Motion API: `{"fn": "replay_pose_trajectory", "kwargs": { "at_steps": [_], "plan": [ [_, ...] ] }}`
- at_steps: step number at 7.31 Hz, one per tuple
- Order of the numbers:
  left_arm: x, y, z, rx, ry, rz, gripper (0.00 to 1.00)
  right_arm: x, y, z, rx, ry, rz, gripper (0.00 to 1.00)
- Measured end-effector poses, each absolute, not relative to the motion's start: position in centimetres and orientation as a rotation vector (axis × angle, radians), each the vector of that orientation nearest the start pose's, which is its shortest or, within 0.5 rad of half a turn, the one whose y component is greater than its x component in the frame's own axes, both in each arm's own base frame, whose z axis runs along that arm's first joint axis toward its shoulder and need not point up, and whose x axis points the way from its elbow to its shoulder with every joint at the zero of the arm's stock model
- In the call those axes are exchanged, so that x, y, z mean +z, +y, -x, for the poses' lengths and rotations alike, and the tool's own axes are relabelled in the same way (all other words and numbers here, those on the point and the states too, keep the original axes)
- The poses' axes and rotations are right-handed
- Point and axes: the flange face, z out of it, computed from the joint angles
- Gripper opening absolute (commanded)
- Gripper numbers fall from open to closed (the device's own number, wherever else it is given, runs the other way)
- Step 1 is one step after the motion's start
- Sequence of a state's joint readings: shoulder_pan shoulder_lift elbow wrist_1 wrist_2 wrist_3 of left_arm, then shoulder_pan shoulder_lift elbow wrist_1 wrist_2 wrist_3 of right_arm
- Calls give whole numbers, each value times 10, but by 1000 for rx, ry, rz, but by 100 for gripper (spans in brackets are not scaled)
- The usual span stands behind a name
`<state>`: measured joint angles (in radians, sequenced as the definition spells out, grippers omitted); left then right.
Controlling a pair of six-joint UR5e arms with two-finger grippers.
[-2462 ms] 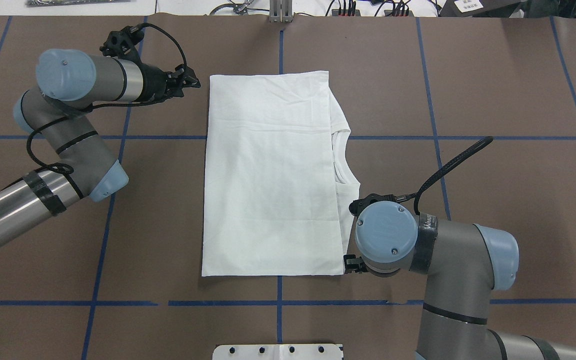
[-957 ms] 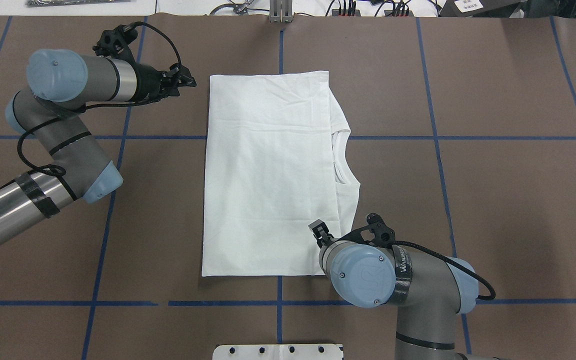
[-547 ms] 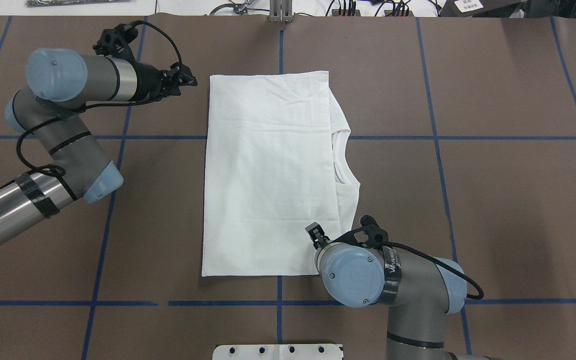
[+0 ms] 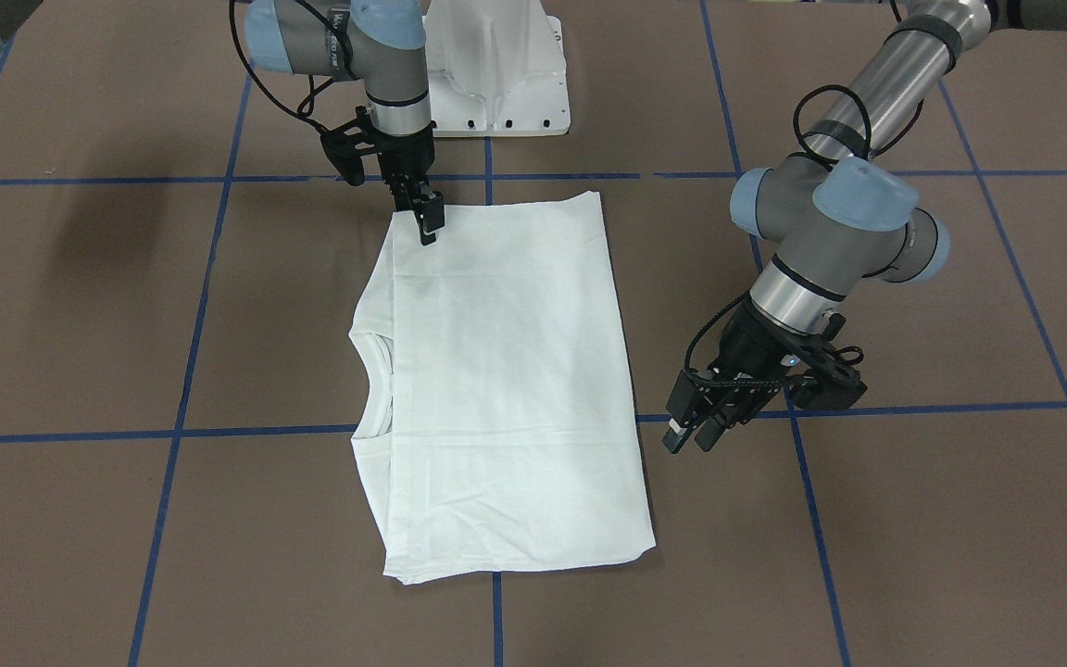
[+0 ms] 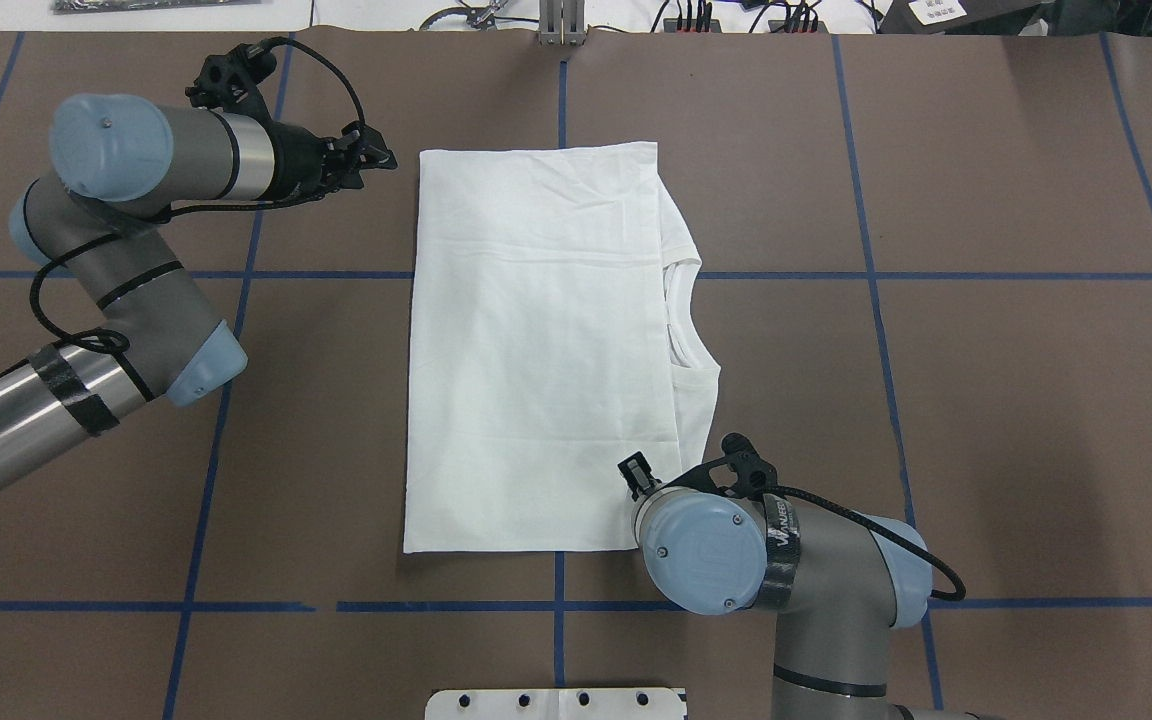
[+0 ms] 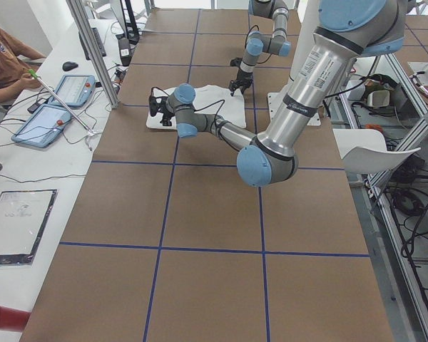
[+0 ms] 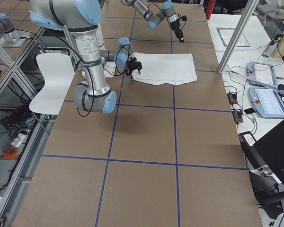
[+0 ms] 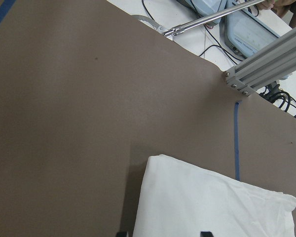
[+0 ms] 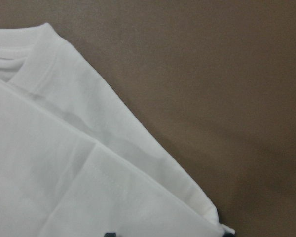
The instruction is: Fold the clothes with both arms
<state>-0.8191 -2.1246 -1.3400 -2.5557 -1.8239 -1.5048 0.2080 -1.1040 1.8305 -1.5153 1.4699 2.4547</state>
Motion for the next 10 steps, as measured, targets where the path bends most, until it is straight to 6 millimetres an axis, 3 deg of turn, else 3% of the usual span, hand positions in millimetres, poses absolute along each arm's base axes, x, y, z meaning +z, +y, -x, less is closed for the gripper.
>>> {"fn": "replay_pose_trajectory", "kwargs": {
  "at_steps": [5, 8, 10],
  "plan": [
    [328, -596, -409, -474, 1281, -365, 58, 279, -269, 578, 1071, -821, 185, 0],
    [326, -593, -409, -486, 1291, -355, 58, 275, -266, 558, 1067, -837, 189, 0],
    [323, -573, -402, -536, 1331, -305, 58, 281, -260, 549, 1060, -830, 190, 0]
  ]
}}
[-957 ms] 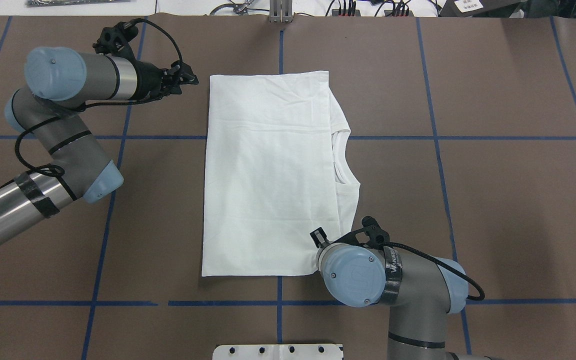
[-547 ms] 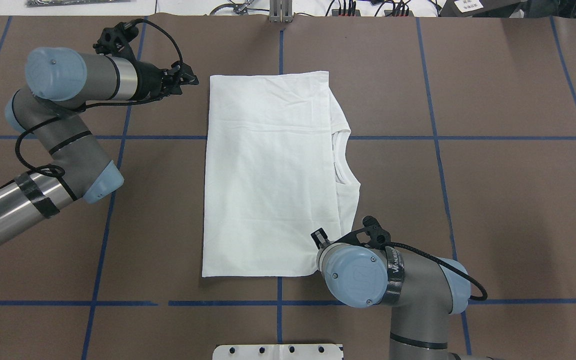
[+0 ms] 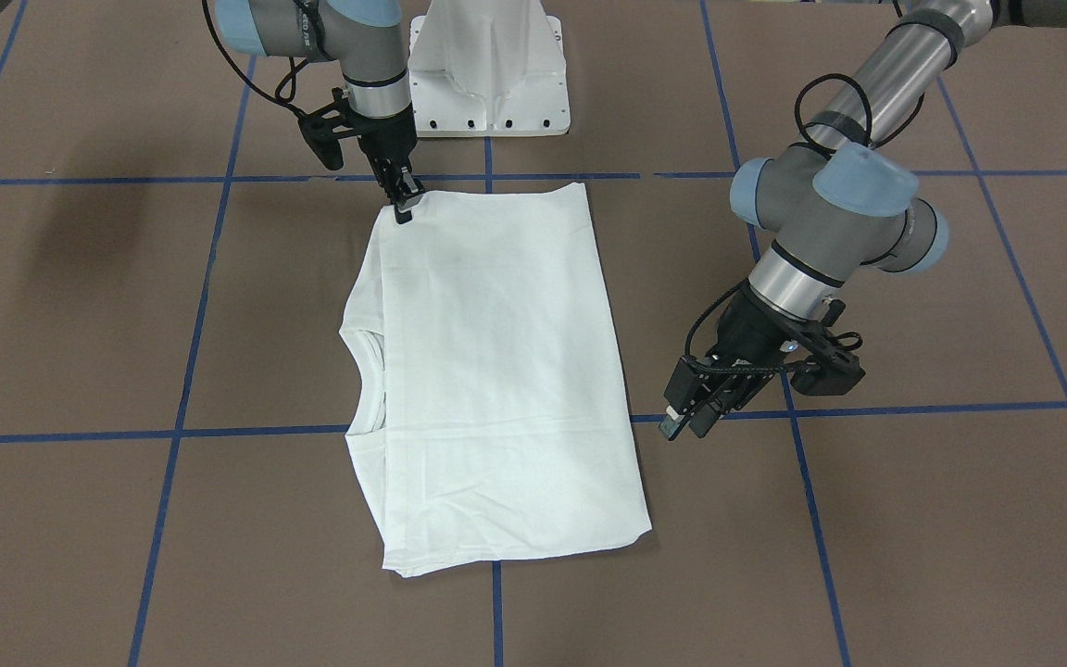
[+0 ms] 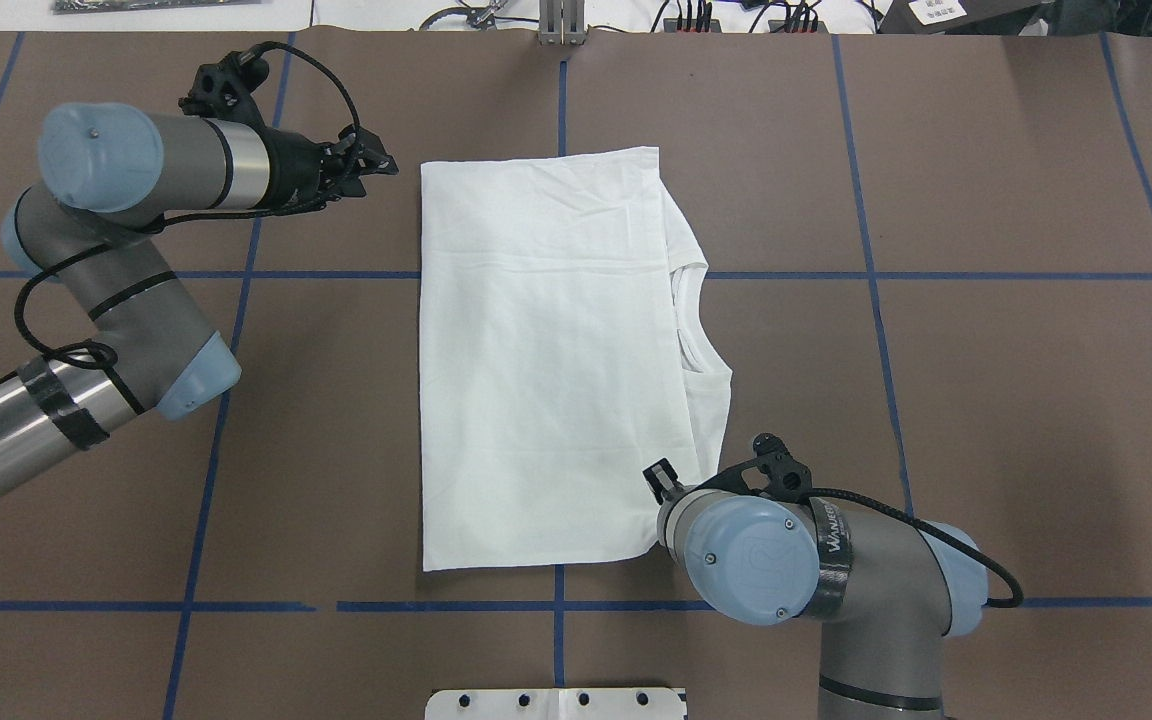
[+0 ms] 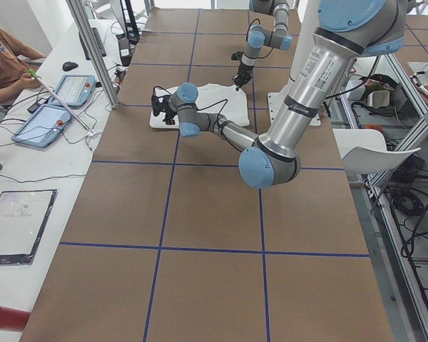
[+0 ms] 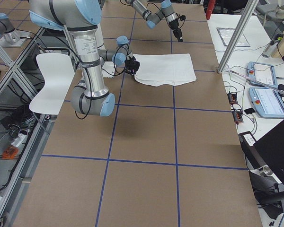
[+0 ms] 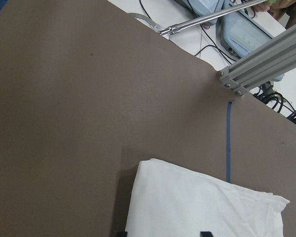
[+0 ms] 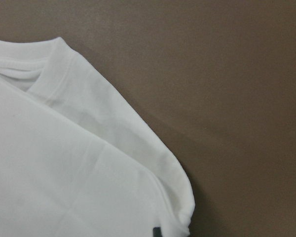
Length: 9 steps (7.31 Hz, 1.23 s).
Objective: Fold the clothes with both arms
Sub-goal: 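Move the left gripper to the shirt's other near corner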
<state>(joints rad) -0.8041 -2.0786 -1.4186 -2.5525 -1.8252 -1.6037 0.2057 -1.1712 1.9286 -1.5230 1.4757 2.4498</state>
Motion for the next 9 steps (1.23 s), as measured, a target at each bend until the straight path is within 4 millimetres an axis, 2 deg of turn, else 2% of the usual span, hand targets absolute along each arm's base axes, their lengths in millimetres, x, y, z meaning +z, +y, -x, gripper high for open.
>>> {"fn": "replay_pose_trajectory", "kwargs": {
  "at_steps": [1, 2, 3, 4, 5, 6, 8, 9],
  "plan": [
    [326, -545, -395, -557, 1359, -261, 58, 282, -258, 549, 1057, -829, 192, 0],
    [332, -502, -388, -566, 1388, -204, 58, 281, -257, 549, 1054, -831, 193, 0],
    [333, -450, -385, -573, 1419, -124, 58, 281, -256, 549, 1053, -832, 194, 0],
    [332, -402, -392, -585, 1440, -48, 58, 281, -256, 549, 1052, -832, 195, 0],
    [331, -359, -412, -608, 1448, 14, 57, 280, -255, 549, 1051, -833, 196, 0],
    [331, -325, -435, -634, 1443, 58, 57, 279, -255, 548, 1050, -835, 197, 0],
    [334, -274, -474, -675, 1396, 110, 57, 278, -255, 547, 1046, -840, 198, 0],
    [333, -259, -489, -682, 1373, 122, 57, 277, -255, 547, 1045, -840, 198, 0]
  ]
}}
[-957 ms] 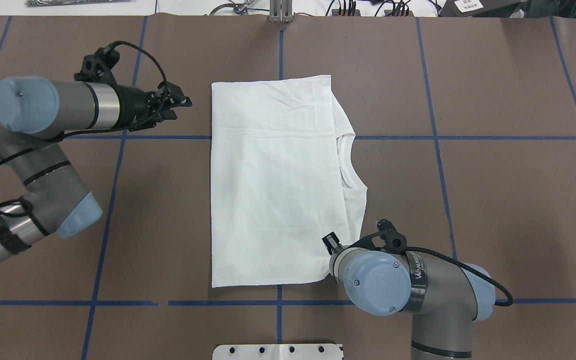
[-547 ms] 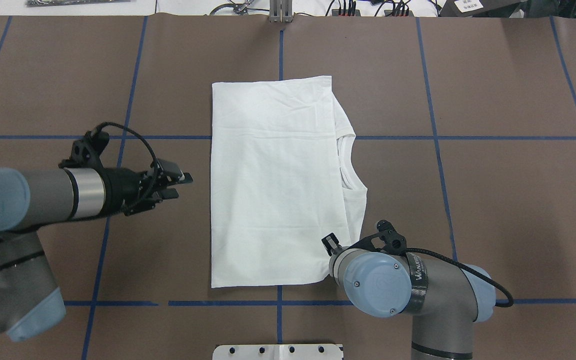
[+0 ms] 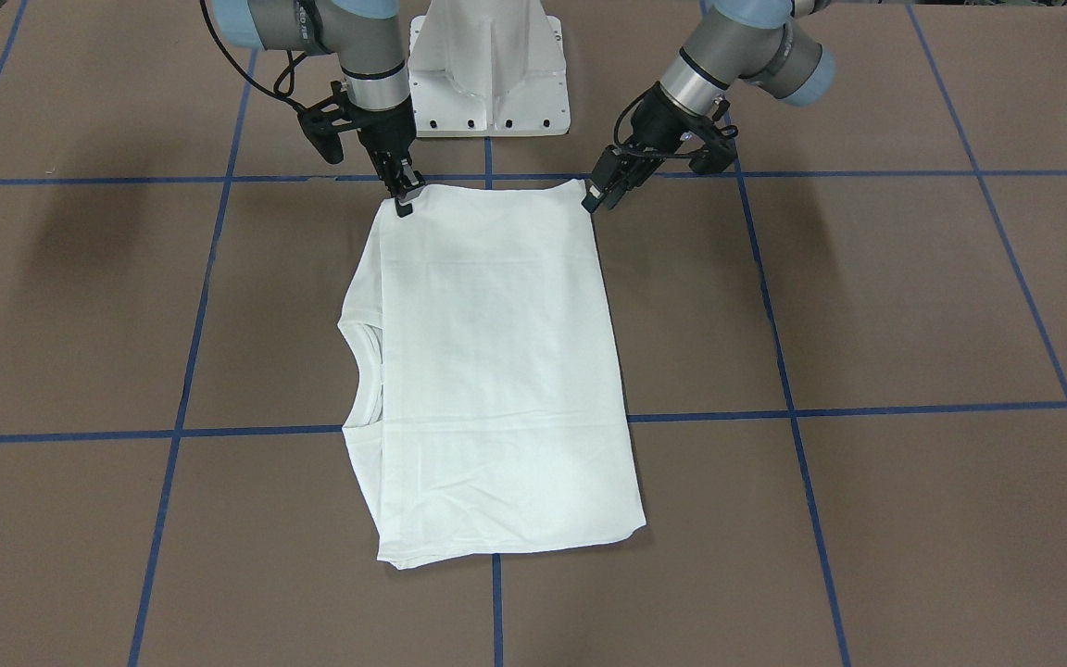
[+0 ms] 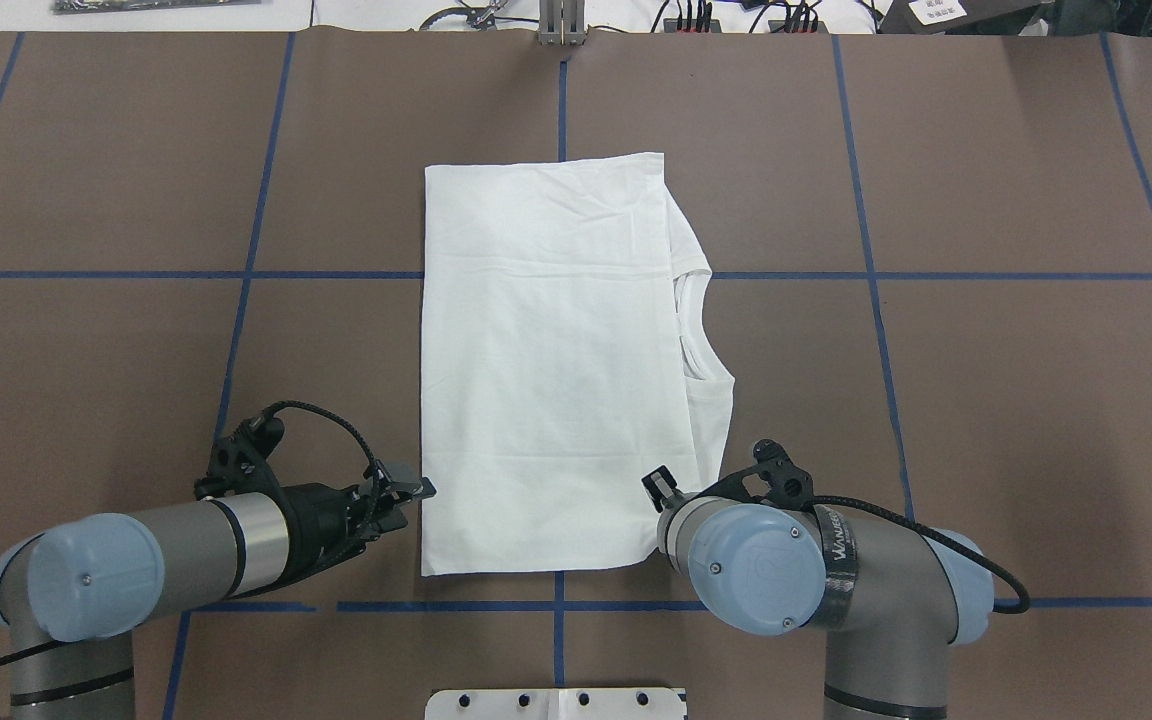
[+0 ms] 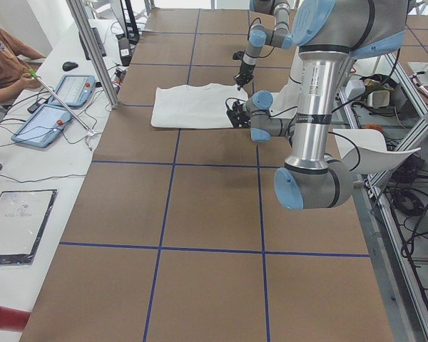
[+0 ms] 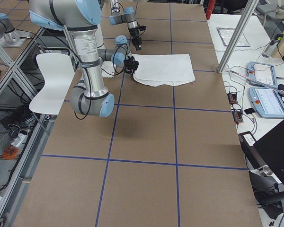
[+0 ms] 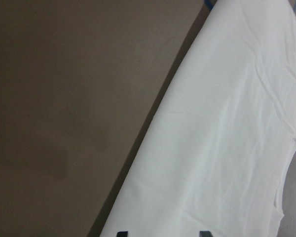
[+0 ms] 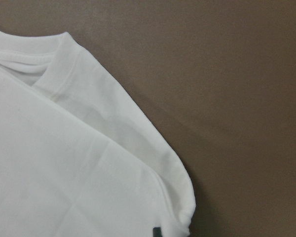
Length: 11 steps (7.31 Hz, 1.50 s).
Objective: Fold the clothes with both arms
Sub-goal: 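Move the left gripper to the shirt's other near corner, then grasp the near corner with the left gripper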
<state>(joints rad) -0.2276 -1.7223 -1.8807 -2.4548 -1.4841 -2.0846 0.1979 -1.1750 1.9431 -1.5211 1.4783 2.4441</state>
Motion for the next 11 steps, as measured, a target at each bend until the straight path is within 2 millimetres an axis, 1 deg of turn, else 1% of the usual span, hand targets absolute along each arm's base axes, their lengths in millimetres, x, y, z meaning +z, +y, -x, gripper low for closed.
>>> {"fn": "replay_pose_trajectory", "kwargs": {
  "at_steps": [1, 3, 5, 9, 11],
  "plan": [
    [335, -249, -498, -680, 1355, 131, 57, 277, -255, 547, 1045, -842, 198, 0],
    [339, -239, -507, -672, 1336, 141, 57, 275, -255, 545, 1046, -847, 200, 0],
    [340, -235, -509, -667, 1327, 144, 52, 274, -255, 545, 1046, -848, 200, 0],
    [343, -230, -514, -661, 1302, 145, 50, 274, -254, 545, 1045, -848, 201, 0],
    [343, -224, -517, -650, 1300, 154, 46, 274, -254, 545, 1045, -848, 201, 0]
  ]
}}
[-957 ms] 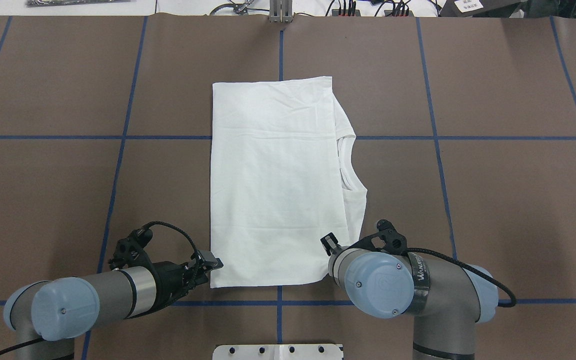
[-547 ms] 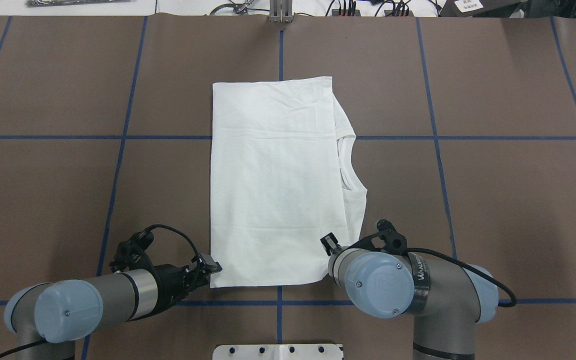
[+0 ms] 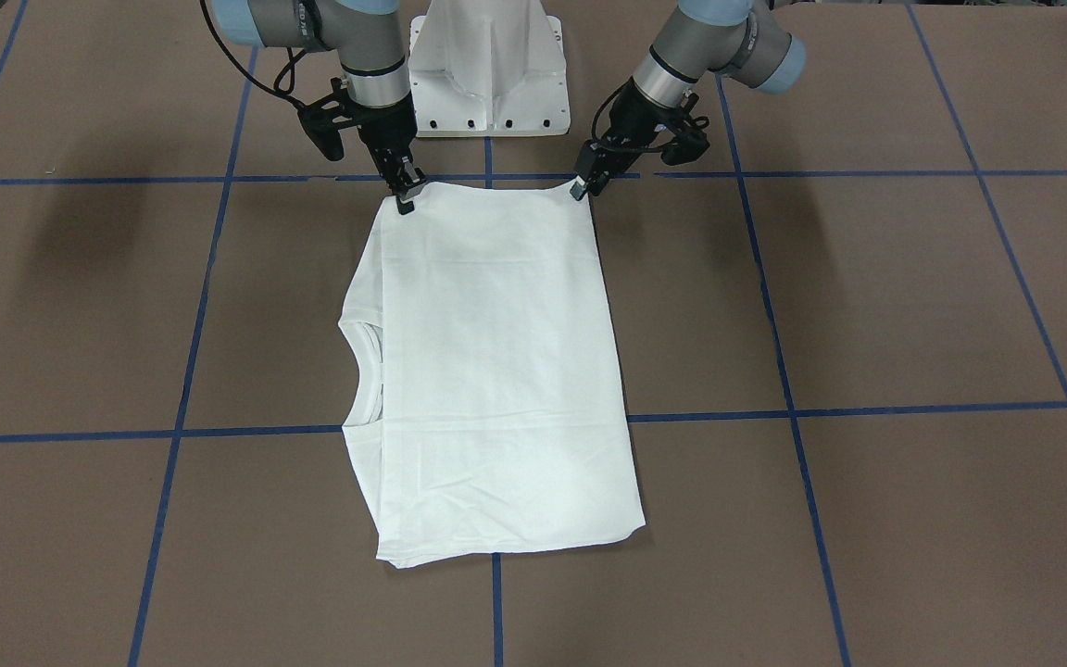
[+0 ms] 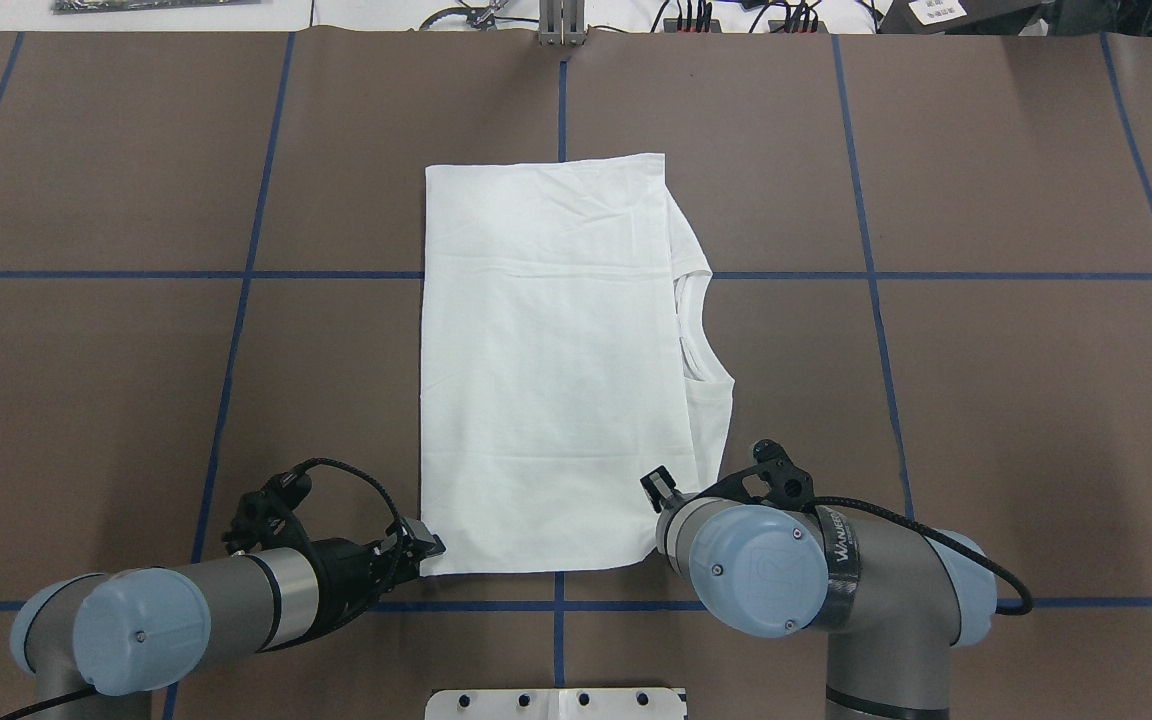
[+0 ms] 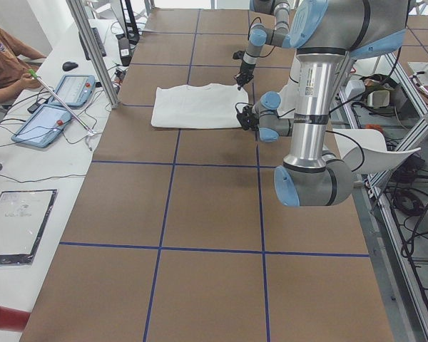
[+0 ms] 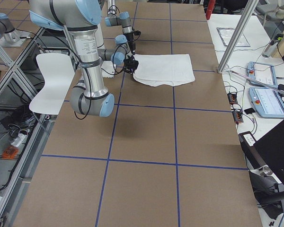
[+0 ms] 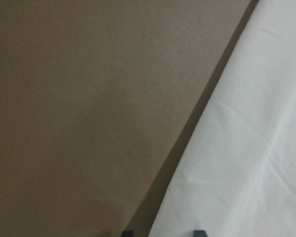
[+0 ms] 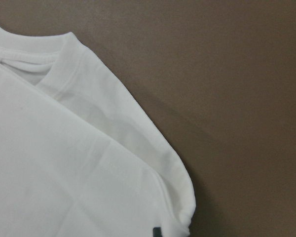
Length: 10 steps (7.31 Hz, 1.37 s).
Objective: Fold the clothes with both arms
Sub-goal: 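Grasp the near corner with the left gripper, then lift both near corners and fold them toward the far edge with both grippers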
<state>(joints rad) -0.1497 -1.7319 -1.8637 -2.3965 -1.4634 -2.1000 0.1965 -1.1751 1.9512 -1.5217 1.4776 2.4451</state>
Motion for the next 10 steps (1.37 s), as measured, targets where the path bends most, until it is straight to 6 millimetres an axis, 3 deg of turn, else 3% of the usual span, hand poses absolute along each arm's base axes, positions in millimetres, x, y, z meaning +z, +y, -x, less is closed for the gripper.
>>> {"fn": "replay_pose_trajectory", "kwargs": {
  "at_steps": [1, 2, 3, 7, 9, 10],
  "plan": [
    [343, -221, -518, -645, 1299, 157, 37, 274, -254, 545, 1045, -848, 201, 0],
    [342, -218, -519, -642, 1300, 160, 14, 274, -254, 545, 1045, -848, 201, 0],
    [341, -217, -519, -640, 1302, 162, 0, 274, -254, 545, 1045, -848, 201, 0],
    [334, -217, -515, -639, 1317, 165, 0, 274, -253, 545, 1044, -848, 201, 0],
    [313, -213, -502, -632, 1362, 179, 0, 272, -246, 538, 1038, -856, 211, 0],
    [296, -205, -490, -629, 1398, 207, 0, 273, -233, 526, 1024, -864, 225, 0]
  ]
}}
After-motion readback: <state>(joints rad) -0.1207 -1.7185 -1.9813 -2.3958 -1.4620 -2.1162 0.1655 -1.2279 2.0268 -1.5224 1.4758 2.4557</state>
